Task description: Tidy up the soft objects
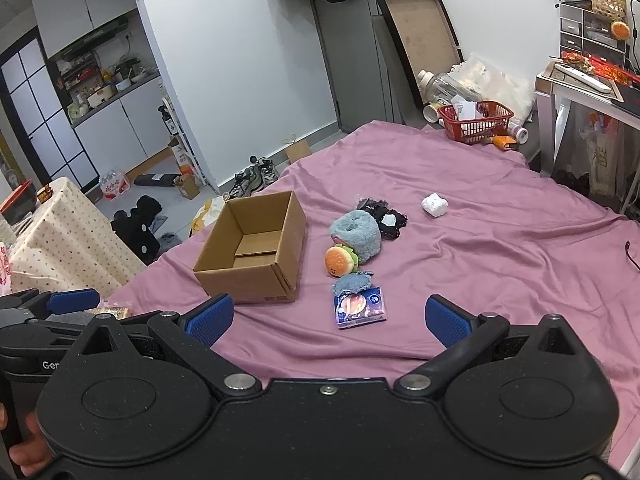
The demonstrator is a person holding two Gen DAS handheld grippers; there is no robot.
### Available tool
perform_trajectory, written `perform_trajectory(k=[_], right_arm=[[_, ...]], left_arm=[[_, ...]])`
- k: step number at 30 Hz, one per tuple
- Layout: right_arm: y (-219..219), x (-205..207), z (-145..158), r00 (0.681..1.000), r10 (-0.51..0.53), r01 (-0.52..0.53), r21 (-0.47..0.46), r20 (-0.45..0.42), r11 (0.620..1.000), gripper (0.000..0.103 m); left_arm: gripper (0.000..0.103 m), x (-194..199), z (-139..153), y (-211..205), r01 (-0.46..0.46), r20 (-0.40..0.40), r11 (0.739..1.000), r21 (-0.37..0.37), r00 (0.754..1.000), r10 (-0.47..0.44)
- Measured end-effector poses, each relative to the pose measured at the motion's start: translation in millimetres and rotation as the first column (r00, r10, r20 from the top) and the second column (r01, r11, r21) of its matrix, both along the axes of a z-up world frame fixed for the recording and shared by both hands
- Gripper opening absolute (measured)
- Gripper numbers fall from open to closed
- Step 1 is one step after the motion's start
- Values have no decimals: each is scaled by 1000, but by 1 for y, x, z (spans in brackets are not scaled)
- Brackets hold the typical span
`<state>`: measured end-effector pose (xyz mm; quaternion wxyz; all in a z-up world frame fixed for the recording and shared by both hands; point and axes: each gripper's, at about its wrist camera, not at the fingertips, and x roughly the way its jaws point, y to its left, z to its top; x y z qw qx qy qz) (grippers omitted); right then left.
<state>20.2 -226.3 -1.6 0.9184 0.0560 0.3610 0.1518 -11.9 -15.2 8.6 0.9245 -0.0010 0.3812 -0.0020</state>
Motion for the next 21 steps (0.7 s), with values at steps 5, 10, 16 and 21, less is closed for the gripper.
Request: perform_trajectory(k=[5,10,16,21], right_arm=[[0,-2,0,1000,2,-2,1,4,1000,103],[-2,0,-1,1000,-3,3,2,-2,1000,103],[-3,0,0,1000,-6,6,5,0,1000,103],[-4,0,0,1000,-7,7,6,1,1000,103]], left_arm=[[102,-1,1,1,-1,3,1000,-1,1000,1],[102,2,2,4,-8,-3,1000,-5,1000,8],[102,2,2,5,-9,-3,1000,-5,1000,9],[102,2,2,5,-7,-2,1000,-6,1000,7]])
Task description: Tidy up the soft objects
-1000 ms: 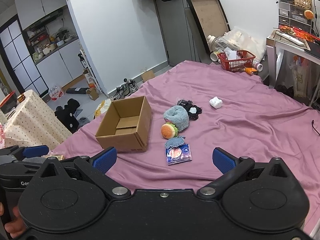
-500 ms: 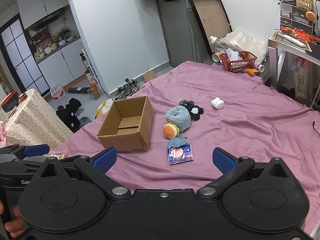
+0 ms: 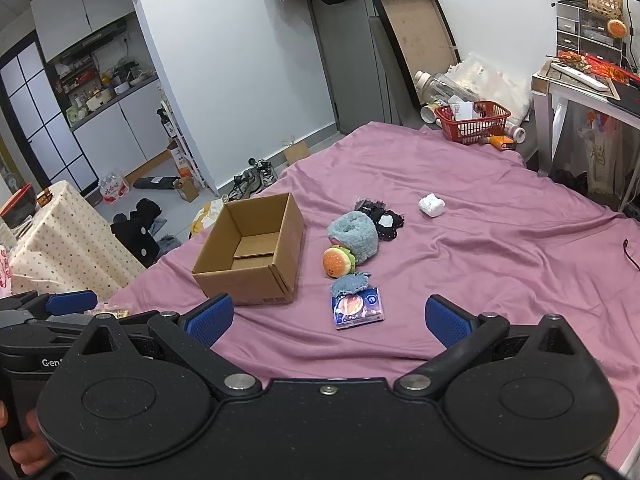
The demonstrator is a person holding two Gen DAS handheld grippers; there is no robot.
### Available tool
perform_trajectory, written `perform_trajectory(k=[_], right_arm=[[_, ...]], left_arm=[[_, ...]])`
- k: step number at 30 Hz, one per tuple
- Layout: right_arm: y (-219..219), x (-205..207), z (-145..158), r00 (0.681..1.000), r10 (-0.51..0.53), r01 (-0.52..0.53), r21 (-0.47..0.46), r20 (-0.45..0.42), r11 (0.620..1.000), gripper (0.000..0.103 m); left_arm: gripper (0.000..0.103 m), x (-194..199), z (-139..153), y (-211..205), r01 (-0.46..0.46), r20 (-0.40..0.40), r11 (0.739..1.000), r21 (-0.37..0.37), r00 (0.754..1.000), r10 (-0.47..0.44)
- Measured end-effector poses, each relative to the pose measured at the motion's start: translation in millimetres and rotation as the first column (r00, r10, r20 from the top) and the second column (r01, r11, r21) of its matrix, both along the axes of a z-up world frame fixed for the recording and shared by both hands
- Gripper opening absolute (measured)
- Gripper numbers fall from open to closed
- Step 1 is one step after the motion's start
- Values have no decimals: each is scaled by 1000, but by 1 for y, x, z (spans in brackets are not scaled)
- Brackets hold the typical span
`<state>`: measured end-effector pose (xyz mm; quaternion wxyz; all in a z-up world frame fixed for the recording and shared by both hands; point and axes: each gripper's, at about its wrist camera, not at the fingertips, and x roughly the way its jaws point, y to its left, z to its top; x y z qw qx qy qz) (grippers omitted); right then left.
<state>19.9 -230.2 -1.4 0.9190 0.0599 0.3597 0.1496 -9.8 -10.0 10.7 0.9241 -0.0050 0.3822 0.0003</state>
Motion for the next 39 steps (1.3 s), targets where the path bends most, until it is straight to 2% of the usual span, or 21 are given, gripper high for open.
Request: perform_trajectory(k=[22,33,39], right_arm=[[-1,2,-1,1000,7,-7,1,0,1000,103],[1,22,-11,999,16,-16,12,-29,1000,103],[-8,44,-28,997,-3,8,63,-71,998,103]], left_arm=[[102,2,-4,0,-3,-6,1000,-6,1000,3],[102,20,-13,-4,-10,-19,1000,-14,1000,10],[102,40,-21,-1,-46,-25,998,-50,999,44]])
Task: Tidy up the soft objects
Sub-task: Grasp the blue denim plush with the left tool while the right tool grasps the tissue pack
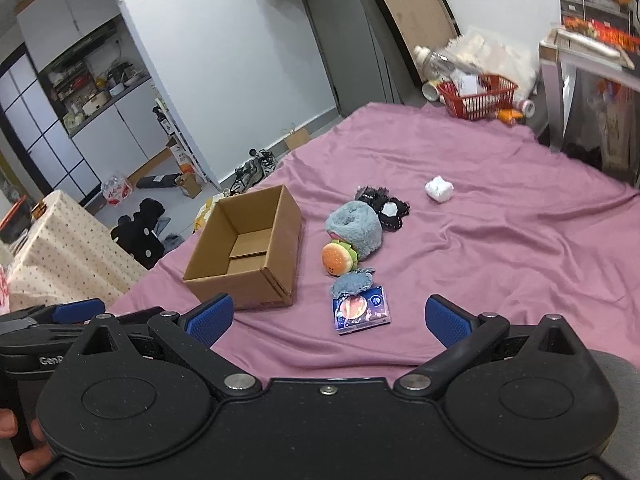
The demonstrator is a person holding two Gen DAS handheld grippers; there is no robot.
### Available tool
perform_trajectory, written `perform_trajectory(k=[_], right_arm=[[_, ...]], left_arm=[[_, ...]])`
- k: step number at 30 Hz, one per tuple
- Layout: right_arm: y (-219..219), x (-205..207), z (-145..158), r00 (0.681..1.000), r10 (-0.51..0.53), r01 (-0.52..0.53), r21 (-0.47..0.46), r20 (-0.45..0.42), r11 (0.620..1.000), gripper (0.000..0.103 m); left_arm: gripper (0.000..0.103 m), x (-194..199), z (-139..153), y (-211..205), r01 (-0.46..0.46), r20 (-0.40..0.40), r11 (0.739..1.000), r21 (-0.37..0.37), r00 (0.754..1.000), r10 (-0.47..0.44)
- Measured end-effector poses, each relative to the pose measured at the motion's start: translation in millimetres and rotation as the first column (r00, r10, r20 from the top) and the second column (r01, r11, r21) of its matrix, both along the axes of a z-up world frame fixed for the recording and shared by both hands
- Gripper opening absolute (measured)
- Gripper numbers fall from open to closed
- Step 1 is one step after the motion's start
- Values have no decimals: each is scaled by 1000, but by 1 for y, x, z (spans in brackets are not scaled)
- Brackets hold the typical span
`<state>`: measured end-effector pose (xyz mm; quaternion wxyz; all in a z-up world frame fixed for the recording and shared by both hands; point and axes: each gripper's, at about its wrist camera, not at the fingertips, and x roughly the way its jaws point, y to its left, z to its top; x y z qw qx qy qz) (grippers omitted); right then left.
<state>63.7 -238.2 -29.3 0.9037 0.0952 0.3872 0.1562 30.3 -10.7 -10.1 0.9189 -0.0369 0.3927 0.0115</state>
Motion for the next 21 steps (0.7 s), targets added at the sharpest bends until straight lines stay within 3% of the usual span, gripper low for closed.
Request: perform_trajectory(k=[13,21], right_arm=[[-22,54,-51,991,-64,80,129,-117,988,103],[-28,84,-89,972,-66,112,197,-227,974,93]], left_arm=[[100,50,-24,-4,-35,-22,997,-71,999,34],[95,79,-50,-10,-80,-72,990,-116,995,72]])
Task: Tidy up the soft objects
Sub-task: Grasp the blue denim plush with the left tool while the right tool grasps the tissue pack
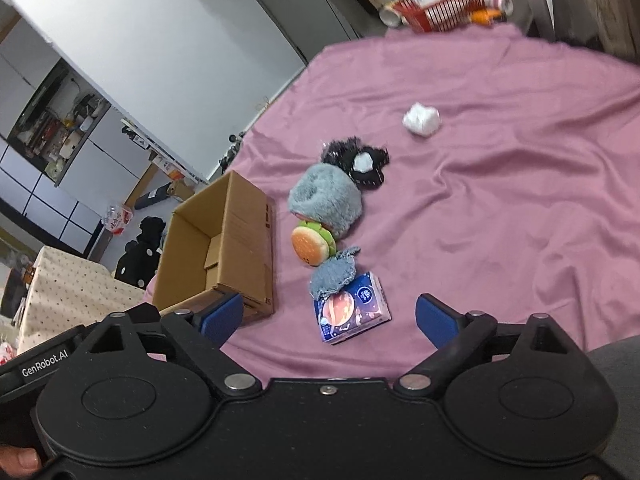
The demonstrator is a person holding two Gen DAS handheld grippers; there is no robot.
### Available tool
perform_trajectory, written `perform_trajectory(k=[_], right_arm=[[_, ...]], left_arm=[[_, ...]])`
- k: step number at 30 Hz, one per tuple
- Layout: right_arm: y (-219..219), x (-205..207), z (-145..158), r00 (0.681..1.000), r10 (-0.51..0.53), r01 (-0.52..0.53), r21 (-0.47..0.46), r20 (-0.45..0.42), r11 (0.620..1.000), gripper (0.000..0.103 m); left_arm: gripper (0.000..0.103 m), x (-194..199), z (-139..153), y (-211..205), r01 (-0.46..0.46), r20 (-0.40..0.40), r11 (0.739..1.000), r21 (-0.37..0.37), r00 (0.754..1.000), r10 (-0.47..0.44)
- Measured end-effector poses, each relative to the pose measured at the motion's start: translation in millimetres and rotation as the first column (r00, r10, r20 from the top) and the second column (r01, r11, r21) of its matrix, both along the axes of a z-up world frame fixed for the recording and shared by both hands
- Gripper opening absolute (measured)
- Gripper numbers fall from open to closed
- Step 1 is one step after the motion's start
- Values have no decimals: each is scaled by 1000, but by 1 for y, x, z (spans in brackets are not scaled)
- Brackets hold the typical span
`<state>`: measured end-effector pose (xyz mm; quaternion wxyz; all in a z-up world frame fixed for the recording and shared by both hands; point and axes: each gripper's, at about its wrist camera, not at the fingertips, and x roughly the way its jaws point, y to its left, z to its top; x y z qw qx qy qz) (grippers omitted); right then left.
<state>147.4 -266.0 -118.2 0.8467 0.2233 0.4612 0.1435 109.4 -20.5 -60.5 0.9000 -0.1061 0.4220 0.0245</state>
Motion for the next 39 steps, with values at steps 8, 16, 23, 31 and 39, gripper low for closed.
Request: perform_trajectory(k=[8,16,23,31,39], right_arm=[[-4,26,-45,988,-48,60,80,-144,995,79],[-7,44,-90,955,-93,146,173,-281,974,61],[-8,57,-123,924,-100,179,189,-368,966,56],[-11,68,-136,921,-87,188,236,-380,953,52],[-23,72,-148,913,-95,223,290,-397,931,31]], left_arm=[[83,28,-28,-12,-19,-65,1000,-18,998,18],[65,50,-60,-22,-32,-136,998,-52,990,25],[58,69,-86,-29,-32,-182,998,-51,983,22],[58,97,-110,-41,-8,-247,998,-69,969,-9],[62,118,-132,-56,3,-290,995,-103,956,-33]])
